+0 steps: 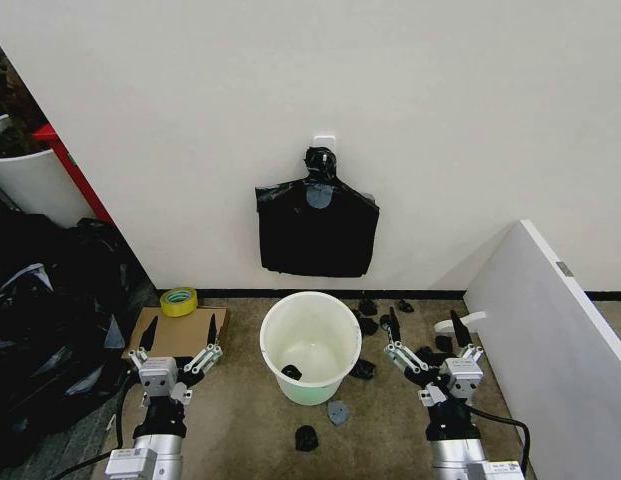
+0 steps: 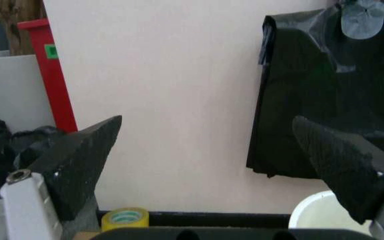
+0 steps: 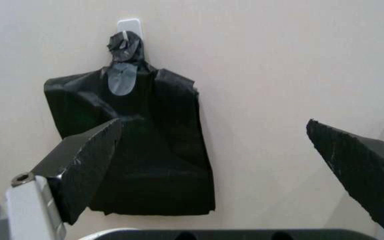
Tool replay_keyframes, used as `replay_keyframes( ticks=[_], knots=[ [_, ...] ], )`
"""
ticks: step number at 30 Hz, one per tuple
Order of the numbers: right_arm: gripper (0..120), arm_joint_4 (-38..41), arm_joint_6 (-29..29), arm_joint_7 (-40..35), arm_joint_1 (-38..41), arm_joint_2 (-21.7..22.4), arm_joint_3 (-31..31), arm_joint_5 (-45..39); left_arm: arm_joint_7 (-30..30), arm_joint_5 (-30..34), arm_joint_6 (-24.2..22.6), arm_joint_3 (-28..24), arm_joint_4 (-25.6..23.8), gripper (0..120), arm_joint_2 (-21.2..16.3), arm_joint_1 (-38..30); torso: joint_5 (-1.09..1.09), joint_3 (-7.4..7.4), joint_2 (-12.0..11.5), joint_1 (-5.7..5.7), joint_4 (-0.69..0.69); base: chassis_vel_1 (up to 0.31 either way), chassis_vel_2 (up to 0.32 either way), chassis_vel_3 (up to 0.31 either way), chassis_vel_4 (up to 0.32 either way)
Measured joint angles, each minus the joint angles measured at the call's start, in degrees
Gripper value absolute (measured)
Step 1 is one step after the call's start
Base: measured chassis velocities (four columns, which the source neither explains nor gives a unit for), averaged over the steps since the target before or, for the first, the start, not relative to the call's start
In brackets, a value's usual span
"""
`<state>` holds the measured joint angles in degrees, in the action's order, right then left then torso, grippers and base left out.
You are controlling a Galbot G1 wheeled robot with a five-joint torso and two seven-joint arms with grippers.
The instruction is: Place the garbage bag over the trash bin.
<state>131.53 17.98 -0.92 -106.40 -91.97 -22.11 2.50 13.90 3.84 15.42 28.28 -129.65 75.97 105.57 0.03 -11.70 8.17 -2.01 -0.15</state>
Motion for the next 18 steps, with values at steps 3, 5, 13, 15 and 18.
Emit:
replay_keyframes(
  ticks=[3, 5, 13, 15, 18],
  knots=[
    [100, -1.1, 0.1, 0.0, 0.4, 0.6, 0.1, -0.4, 0.1, -0.2, 0.3, -0.3, 0.2, 99, 0.4, 0.2, 0.0, 0.0, 0.0, 0.0, 0.0, 0.0, 0.0, 0.0, 0.0],
    [100, -1.8, 0.1, -0.1, 1.0, 0.9, 0.1, -0.7, 0.2, -0.9, 0.9, -0.8, 0.4, 100, 0.5, 0.2, 0.0, 0.0, 0.0, 0.0, 0.0, 0.0, 0.0, 0.0, 0.0],
    [100, -2.5, 0.0, -0.1, 1.6, 1.3, 0.2, -1.0, -0.1, -3.1, 2.0, -1.2, 0.5, 100, 0.7, 0.6, 0.0, 0.0, 0.0, 0.0, 0.0, 0.0, 0.0, 0.0, 0.0],
    [100, -2.6, 0.0, -0.2, 1.6, 1.3, 0.2, -1.0, -0.1, -3.1, 2.0, -1.2, 0.5, 100, 0.6, 0.6, 0.0, 0.0, 0.0, 0.0, 0.0, 0.0, 0.0, 0.0, 0.0],
    [100, -2.7, 0.0, -0.3, 1.5, 1.2, 0.3, -0.8, -0.2, -3.2, 2.0, -1.0, 0.4, 100, 0.4, 0.7, 0.0, 0.0, 0.0, 0.0, 0.0, 0.0, 0.0, 0.0, 0.0]
  ],
)
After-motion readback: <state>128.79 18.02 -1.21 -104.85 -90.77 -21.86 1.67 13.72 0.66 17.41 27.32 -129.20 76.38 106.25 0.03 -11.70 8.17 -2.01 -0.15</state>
